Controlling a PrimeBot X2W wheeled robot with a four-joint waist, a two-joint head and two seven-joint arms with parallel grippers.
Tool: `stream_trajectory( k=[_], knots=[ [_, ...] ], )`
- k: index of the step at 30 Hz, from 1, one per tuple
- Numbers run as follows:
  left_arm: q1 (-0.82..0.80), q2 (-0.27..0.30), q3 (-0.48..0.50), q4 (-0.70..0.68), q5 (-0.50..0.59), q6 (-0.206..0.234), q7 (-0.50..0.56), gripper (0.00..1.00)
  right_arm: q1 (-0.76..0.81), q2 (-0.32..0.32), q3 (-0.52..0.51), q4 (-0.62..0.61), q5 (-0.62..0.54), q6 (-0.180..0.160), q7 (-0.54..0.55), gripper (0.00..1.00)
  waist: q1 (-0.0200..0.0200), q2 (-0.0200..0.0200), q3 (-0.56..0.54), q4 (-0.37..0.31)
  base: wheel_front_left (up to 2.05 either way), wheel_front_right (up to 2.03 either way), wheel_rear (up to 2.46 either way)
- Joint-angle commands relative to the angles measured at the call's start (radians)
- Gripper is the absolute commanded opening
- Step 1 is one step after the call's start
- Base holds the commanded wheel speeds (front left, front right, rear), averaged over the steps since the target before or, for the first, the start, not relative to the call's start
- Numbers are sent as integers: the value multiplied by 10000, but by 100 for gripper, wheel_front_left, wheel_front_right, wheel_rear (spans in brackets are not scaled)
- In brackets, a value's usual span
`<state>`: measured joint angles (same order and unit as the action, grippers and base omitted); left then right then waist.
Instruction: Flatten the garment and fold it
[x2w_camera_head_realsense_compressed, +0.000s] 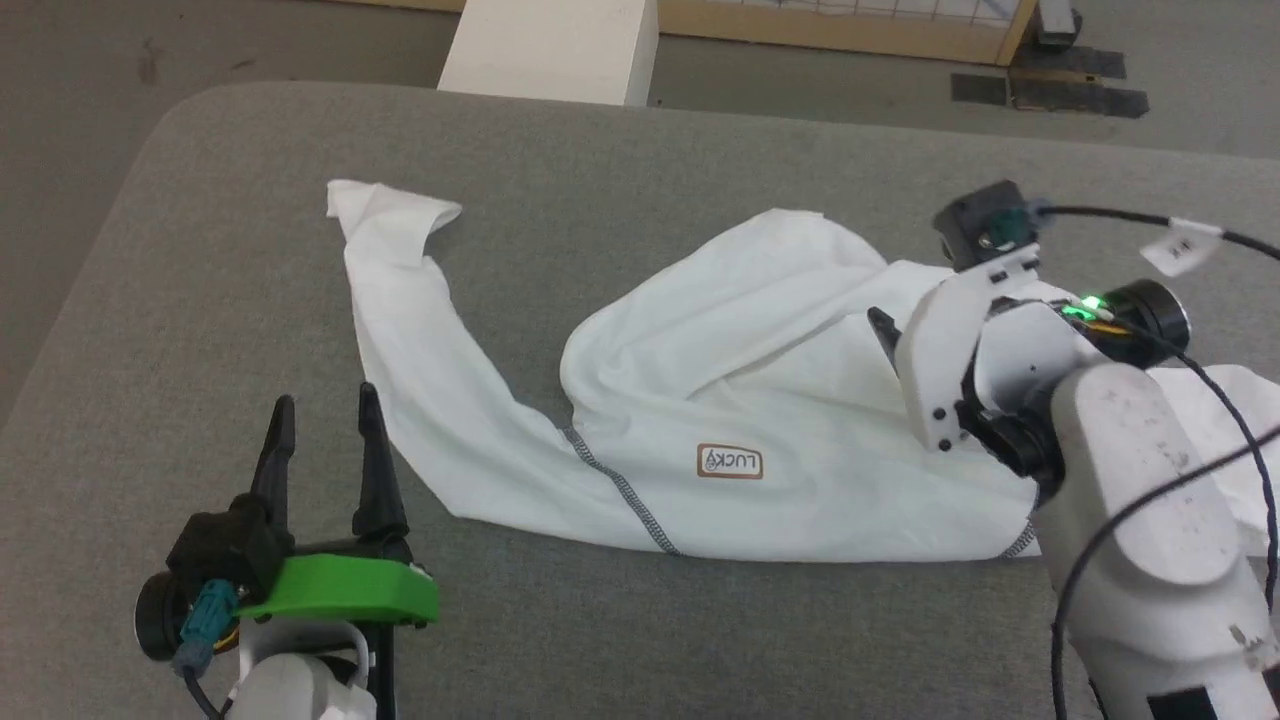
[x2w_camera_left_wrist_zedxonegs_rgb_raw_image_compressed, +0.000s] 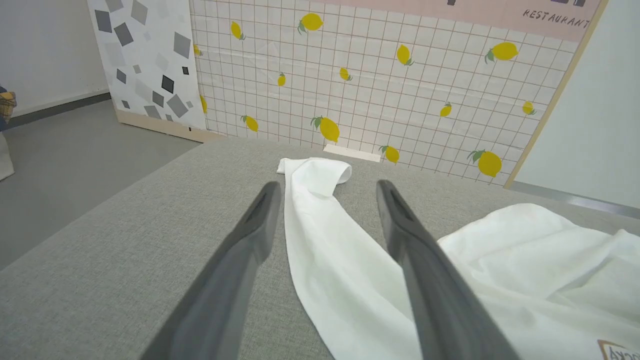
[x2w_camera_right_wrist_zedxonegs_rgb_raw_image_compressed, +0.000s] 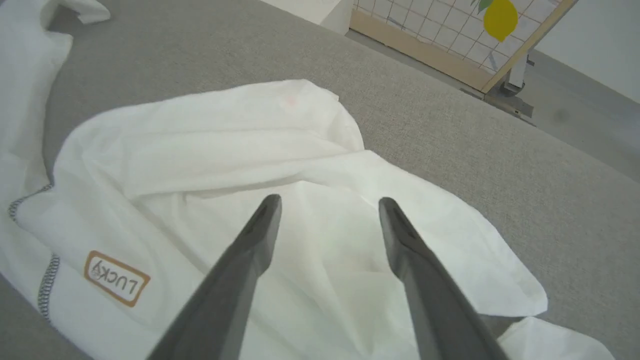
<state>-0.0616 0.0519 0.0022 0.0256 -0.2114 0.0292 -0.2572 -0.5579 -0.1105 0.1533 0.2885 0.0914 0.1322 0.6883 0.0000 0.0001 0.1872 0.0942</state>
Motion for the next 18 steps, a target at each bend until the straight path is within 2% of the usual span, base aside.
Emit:
stream_trajectory(
  k=[1, 7, 8, 9, 12, 13, 14, 15, 18],
  knots=[
    [-208, -16, -40, -69, -40, 47, -45, 100, -411, 57, 95, 450, -164, -15, 153, 100, 0, -1, 820, 710, 0, 0, 0],
    [-586, -16, -436, -151, -278, 86, -45, 100, -1999, 4, 693, 2262, -1194, -15, 384, 100, 0, -1, 1755, 1245, 0, 0, 0],
    [-654, -16, -506, -133, -334, 79, -45, 100, -2193, -31, 869, 2577, -1314, -15, 387, 100, 0, -1, 1882, 1315, 0, 0, 0],
    [-781, -16, -733, -78, -504, 139, -45, 100, -2499, -196, 1452, 3429, -1465, -15, 682, 100, 0, -1, 2081, 1463, 0, 0, 0],
    [-836, -16, -835, -74, -672, 279, -45, 100, -2692, -323, 1989, 4136, -1130, -15, 1345, 100, 0, -1, 2155, 1509, 0, 0, 0],
    [-836, -16, -849, -82, -696, 303, -45, 100, -2769, -364, 2067, 4243, -995, -15, 1482, 42, 0, -1, 2167, 1510, 0, 0, 0],
    [-835, -16, -868, -91, -722, 323, -45, 100, -2885, -445, 2184, 4311, -848, -15, 1566, 9, 0, -1, 2182, 1517, 0, 0, 0],
    [-834, -16, -887, -94, -736, 331, -45, 100, -2983, -534, 2246, 4342, -741, -15, 1608, 0, 0, -1, 2191, 1527, 0, 0, 0],
    [-867, -16, -975, -106, -763, 316, -45, 100, -3445, -988, 2130, 4323, -592, -15, 1559, 0, 0, -1, 2255, 1629, 0, 0, 0]
  ],
)
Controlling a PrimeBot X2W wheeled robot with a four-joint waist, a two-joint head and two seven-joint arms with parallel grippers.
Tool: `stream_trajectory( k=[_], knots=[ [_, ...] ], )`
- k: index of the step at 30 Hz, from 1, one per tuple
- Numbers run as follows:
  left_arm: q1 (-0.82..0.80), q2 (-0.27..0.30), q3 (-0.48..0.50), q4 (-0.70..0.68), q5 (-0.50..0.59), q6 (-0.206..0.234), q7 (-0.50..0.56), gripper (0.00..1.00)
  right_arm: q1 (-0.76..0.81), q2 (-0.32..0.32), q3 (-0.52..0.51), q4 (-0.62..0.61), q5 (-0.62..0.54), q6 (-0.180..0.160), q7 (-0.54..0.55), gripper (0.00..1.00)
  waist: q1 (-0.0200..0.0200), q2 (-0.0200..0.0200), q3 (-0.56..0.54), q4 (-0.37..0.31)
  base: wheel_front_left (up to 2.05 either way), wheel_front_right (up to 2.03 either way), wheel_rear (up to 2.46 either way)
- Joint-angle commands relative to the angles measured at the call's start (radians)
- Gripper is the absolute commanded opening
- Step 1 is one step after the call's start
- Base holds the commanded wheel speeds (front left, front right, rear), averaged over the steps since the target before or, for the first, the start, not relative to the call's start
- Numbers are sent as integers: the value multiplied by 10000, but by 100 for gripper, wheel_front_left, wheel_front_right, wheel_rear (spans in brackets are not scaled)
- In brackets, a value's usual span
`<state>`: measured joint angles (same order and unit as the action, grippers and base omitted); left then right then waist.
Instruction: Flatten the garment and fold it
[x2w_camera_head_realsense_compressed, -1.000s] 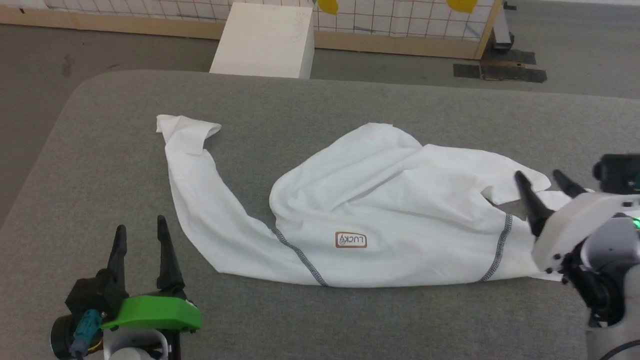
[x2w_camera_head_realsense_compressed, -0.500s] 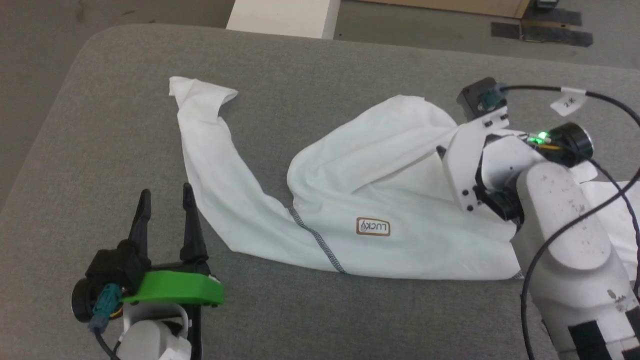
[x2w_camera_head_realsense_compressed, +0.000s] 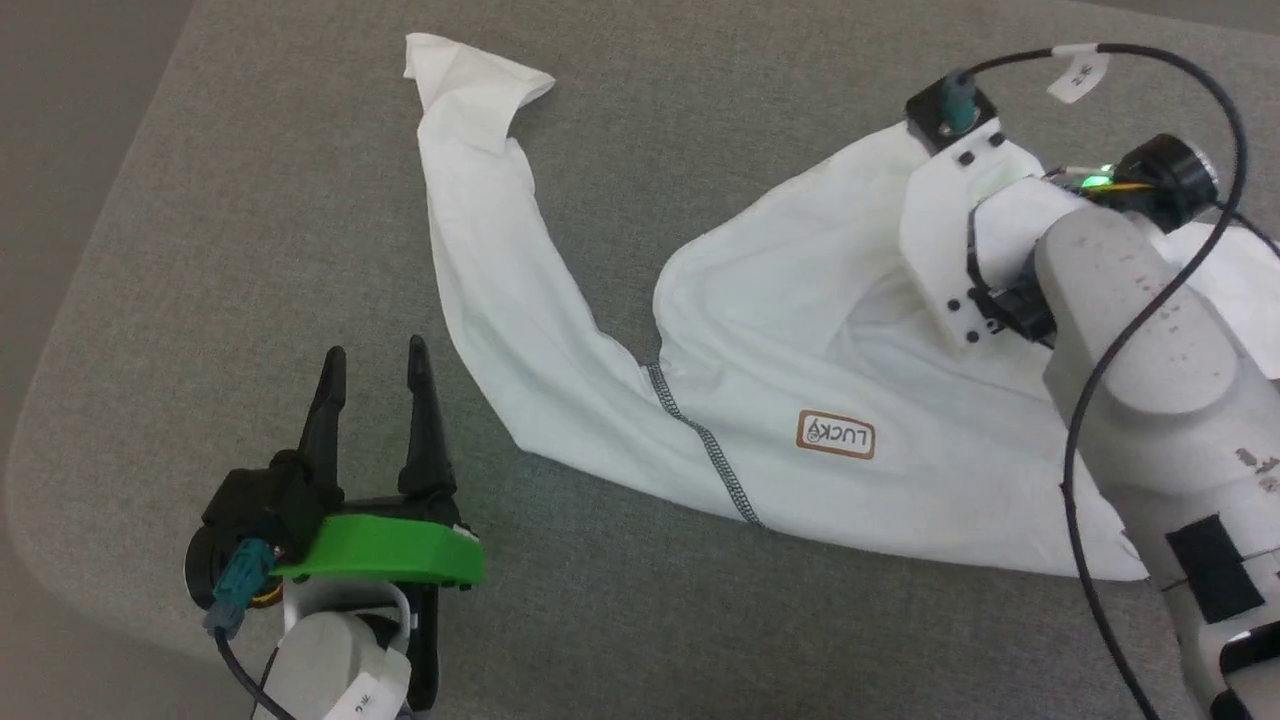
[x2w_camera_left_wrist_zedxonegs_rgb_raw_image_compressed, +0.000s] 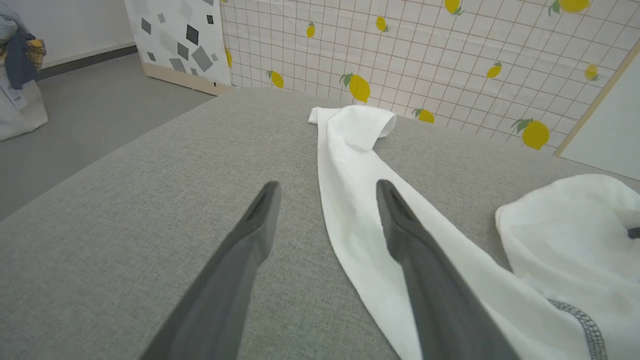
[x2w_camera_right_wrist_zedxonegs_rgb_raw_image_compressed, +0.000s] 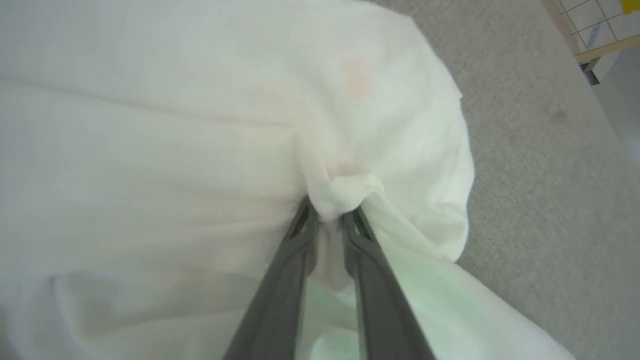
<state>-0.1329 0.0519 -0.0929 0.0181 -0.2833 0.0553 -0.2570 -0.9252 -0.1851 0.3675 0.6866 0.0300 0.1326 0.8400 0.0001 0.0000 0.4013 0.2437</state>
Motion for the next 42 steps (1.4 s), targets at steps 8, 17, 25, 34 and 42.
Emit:
stream_trajectory(
  k=[8, 17, 25, 34, 42],
  knots=[
    [-433, -16, -313, -163, -175, 69, -47, 100, -1306, -1046, -1818, 81, -1049, -19, -734, 0, -1, 0, 606, 769, 0, 0, 0],
    [-500, -16, -465, -156, -375, 142, -47, 100, -2620, -766, -3332, -545, -2797, -19, -2499, 0, -1, 0, 1057, 1177, 0, 0, 0],
    [-592, -16, -441, -54, -285, 177, -47, 100, -2839, -196, -3686, 269, -2825, -19, -3480, 100, -1, 0, 667, 872, 0, 0, 0],
    [-146, -16, -52, 139, 315, -20, -47, 100, -2099, 633, -3616, 296, -1225, -19, -6659, 100, -1, 0, -1322, -158, 0, 0, 0],
    [579, 28, 372, 119, 698, -139, -47, 100, 592, 961, -3397, -1075, 852, -19, -9055, 100, -1, 0, -2707, -1435, 0, 0, 0]
  ],
)
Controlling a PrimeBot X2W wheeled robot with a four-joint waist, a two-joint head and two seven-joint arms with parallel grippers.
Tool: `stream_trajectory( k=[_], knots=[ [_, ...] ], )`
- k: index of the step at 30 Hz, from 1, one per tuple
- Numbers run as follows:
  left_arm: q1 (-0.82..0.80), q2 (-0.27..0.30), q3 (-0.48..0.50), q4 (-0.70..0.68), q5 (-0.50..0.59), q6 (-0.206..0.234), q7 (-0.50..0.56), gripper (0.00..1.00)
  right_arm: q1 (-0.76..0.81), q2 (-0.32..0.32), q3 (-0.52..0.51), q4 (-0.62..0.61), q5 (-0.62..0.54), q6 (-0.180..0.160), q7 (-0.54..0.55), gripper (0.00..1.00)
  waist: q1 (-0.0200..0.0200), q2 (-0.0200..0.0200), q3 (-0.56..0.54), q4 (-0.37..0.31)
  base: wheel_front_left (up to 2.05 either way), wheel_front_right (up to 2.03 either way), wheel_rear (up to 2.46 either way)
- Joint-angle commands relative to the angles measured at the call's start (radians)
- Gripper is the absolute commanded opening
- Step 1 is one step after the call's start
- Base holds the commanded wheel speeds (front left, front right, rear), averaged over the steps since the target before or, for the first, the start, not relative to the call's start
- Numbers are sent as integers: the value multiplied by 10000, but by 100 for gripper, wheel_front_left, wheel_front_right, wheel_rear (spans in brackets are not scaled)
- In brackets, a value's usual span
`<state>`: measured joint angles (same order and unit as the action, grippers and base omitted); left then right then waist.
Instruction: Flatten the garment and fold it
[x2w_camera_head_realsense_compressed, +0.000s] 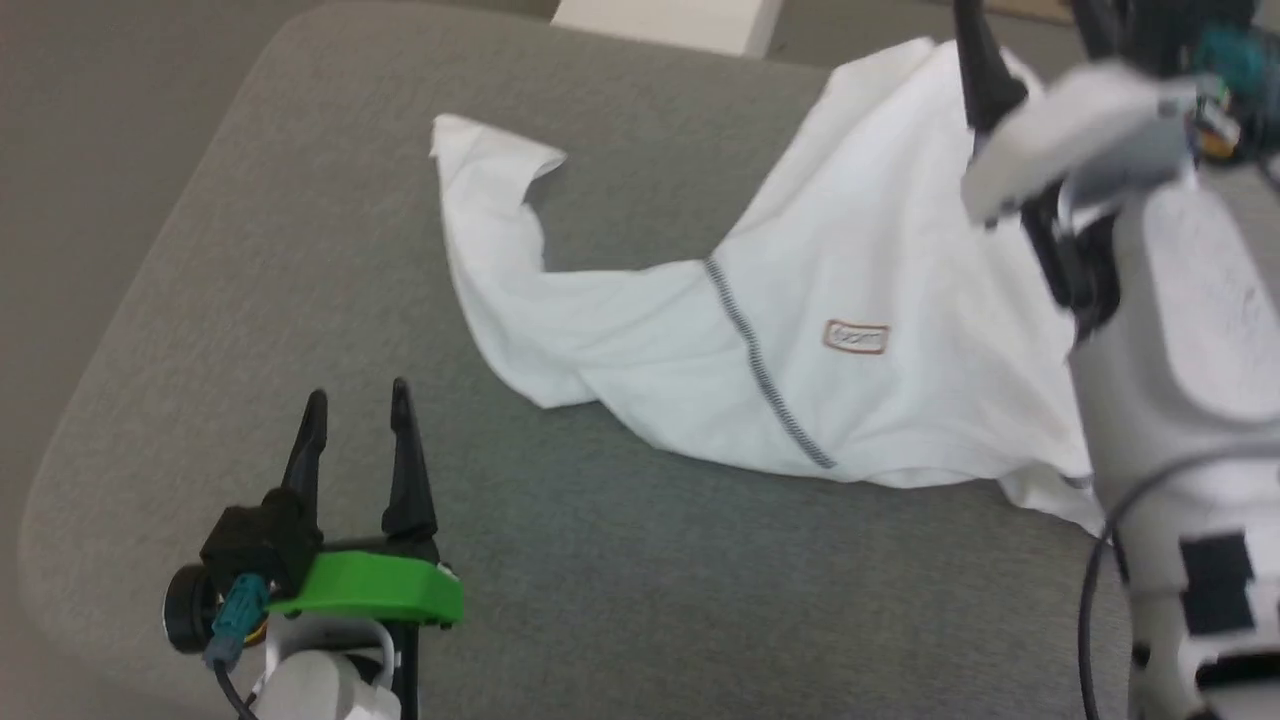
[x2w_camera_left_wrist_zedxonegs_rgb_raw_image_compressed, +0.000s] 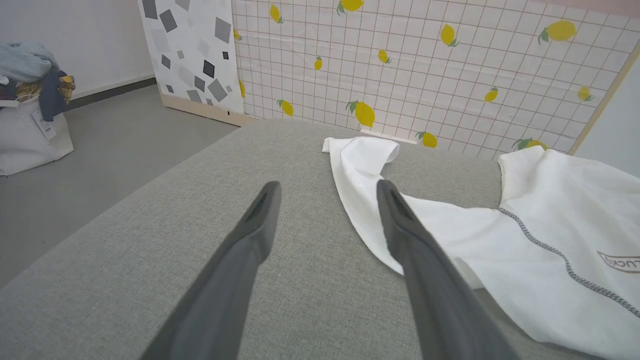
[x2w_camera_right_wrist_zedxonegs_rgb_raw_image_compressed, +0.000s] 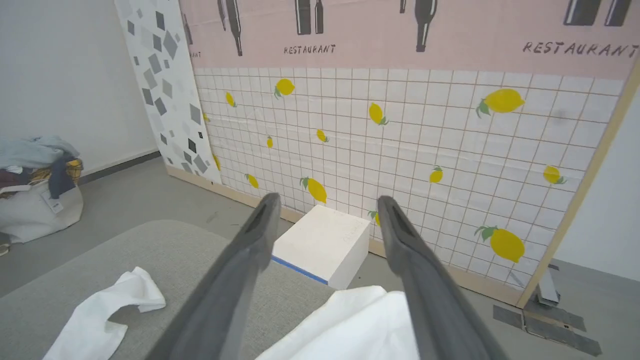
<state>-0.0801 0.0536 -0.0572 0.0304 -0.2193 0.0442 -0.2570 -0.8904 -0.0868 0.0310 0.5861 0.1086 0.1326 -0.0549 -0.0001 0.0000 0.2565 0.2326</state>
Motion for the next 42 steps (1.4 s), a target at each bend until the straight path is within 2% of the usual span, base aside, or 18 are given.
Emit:
stream_trajectory(
  k=[1, 8, 15, 20, 25, 29, 33, 38, 42],
  knots=[
    [117, 10, 47, -26, 86, -28, -47, 100, 730, 3, -66, -360, 190, -19, -340, 100, 1, 0, -1360, -1483, 0, 0, 0],
    [451, 0, 42, -52, 162, -66, -47, 100, 4002, 185, -581, -2408, 846, -19, -1090, 100, 1, 0, -1773, -2132, 0, 0, 0],
    [754, -11, -43, 69, 105, -77, -47, 100, 7250, 338, -1439, -4342, 1208, -19, -874, 100, 1, 0, -2052, -2419, 0, 0, 0],
    [900, -17, -161, 365, -67, -113, -47, 100, 8757, 360, -1992, -5032, 2042, -19, -684, 100, 1, 0, -2203, -2529, 0, 0, 0],
    [620, -20, -421, 646, -369, -333, 281, 100, 9263, 363, -2238, -5401, 2477, -19, -672, 100, 1, 0, -2171, -2659, 0, 0, 0],
    [-632, 140, -677, 913, -560, -683, 1546, 100, 9251, 364, -2294, -5714, 2628, -19, -590, 100, 1, 0, -1915, -2826, 0, 0, 0],
    [-2679, 195, -913, 1528, -902, -930, 3559, 100, 9053, 364, -2205, -5930, 2804, -19, -509, 100, 1, 0, -1356, -3191, 0, 0, 0],
    [-5262, 182, -1510, 3053, -1168, -1157, 6468, 100, 8784, 364, -2074, -6018, 2981, -19, -629, 100, 1, 0, -297, -3801, 0, 0, 0],
    [-6786, 107, -1959, 4402, -1158, -1126, 7905, 100, 8553, 365, -1961, -5922, 3142, -19, -831, 100, 1, 0, 458, -4232, 0, 0, 0]
  ],
)
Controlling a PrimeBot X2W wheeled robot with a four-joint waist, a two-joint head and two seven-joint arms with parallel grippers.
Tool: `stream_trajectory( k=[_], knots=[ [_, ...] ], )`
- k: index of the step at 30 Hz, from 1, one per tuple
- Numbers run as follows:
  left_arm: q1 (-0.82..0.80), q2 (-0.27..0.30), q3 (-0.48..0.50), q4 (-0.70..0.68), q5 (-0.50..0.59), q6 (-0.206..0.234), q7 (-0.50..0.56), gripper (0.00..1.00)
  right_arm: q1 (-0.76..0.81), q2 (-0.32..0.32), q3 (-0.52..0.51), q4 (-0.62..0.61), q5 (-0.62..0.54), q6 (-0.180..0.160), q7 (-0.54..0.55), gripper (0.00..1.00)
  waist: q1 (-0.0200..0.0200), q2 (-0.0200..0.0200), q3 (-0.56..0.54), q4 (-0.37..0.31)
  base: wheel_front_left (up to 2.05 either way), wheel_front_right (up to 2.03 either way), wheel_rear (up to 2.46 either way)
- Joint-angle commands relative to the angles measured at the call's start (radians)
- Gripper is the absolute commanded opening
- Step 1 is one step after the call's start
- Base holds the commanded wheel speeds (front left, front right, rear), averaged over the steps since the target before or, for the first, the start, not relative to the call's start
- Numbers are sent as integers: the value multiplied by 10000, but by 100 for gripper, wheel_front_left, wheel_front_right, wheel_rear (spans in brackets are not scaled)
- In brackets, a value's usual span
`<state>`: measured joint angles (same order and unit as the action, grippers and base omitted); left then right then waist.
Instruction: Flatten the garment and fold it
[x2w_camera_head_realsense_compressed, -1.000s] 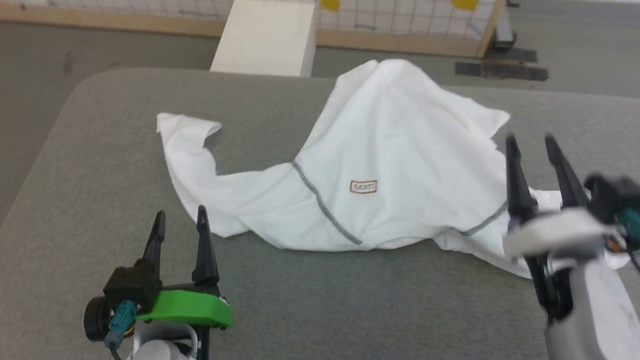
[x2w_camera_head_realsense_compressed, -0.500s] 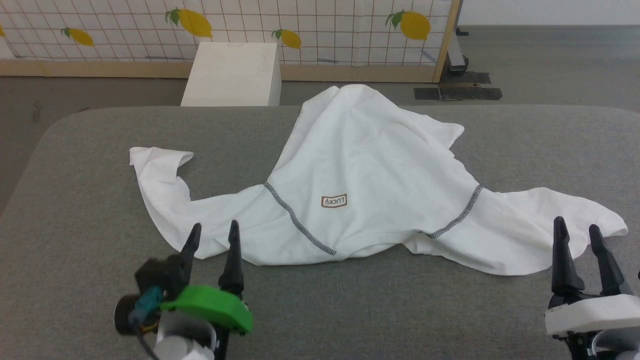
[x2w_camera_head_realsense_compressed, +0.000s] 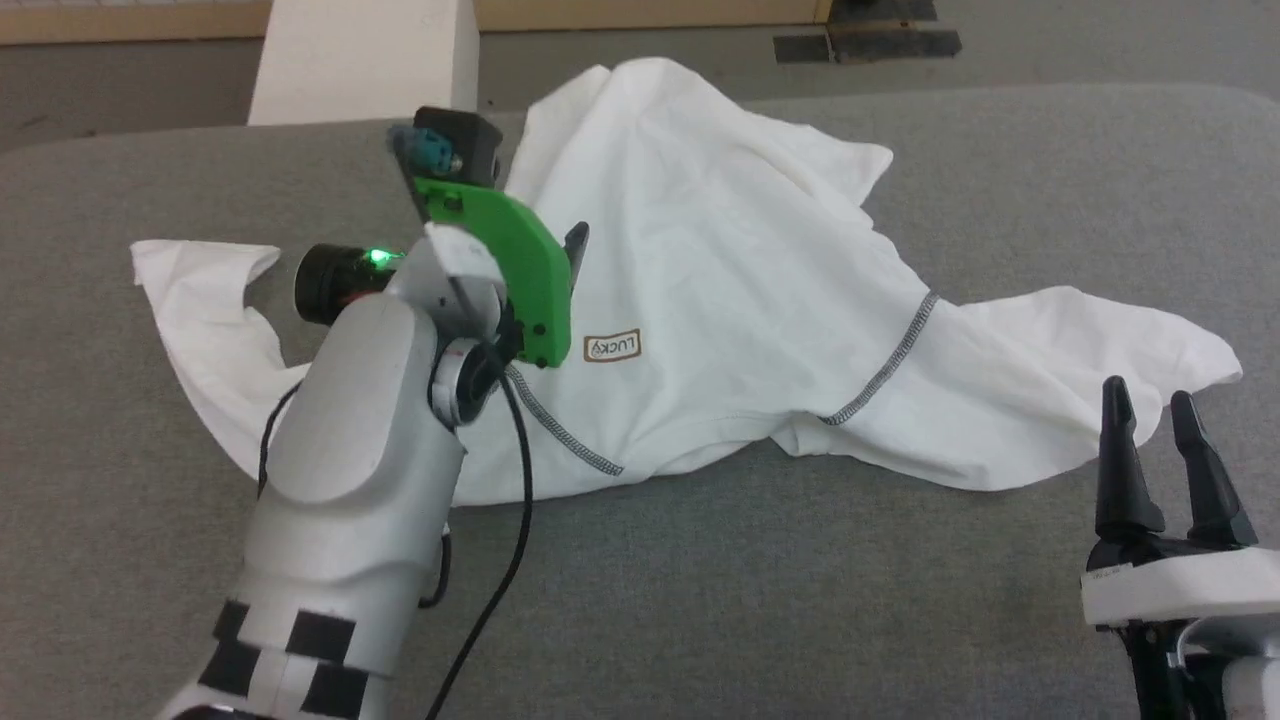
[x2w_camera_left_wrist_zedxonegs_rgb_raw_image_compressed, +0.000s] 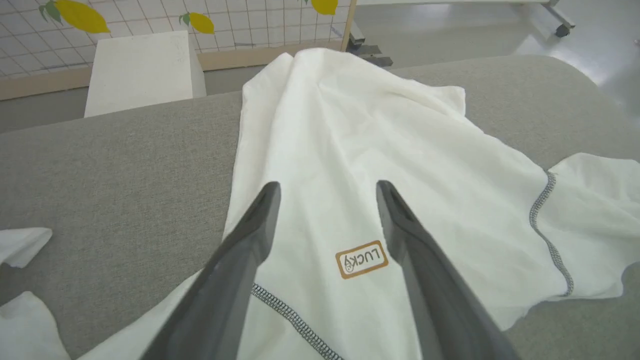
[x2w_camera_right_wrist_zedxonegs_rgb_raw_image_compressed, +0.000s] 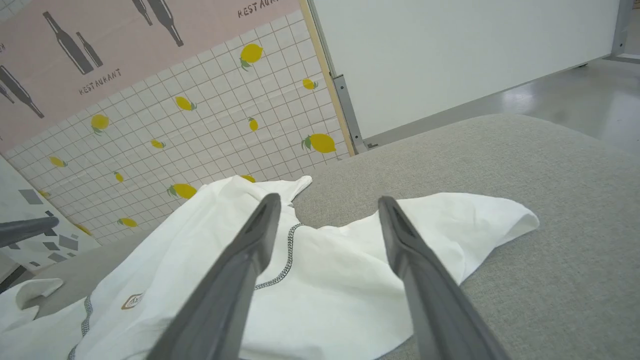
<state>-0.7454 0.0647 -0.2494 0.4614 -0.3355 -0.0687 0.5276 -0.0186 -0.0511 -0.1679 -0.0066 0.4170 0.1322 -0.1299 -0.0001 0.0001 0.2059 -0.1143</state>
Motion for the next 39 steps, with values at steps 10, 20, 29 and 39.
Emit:
stream_trajectory(
  k=[10, 20, 29, 39],
  knots=[
    [-1450, -99, -949, 1810, 237, 33, 437, 100, -603, 8, 310, 690, 201, -15, -749, 100, 1, -1, 2118, -1384, 0, 0, 0],
    [-1756, 131, -1782, 2805, 594, -254, 1484, 0, -981, 8, 450, 955, 445, -15, -1107, 100, 1, -1, 2445, -1202, 0, 0, 0],
    [-2709, 469, -1567, 2512, 750, 87, 309, 0, -1140, 8, 718, 1031, 624, -15, -1246, 100, 1, -1, 2754, -1323, 0, 0, 0],
    [-3614, 895, -1156, 2962, 750, 490, -837, 0, -1243, 9, 829, 1186, 793, -15, -1305, 100, 1, -1, 2898, -1507, 0, 0, 0]
  ],
)
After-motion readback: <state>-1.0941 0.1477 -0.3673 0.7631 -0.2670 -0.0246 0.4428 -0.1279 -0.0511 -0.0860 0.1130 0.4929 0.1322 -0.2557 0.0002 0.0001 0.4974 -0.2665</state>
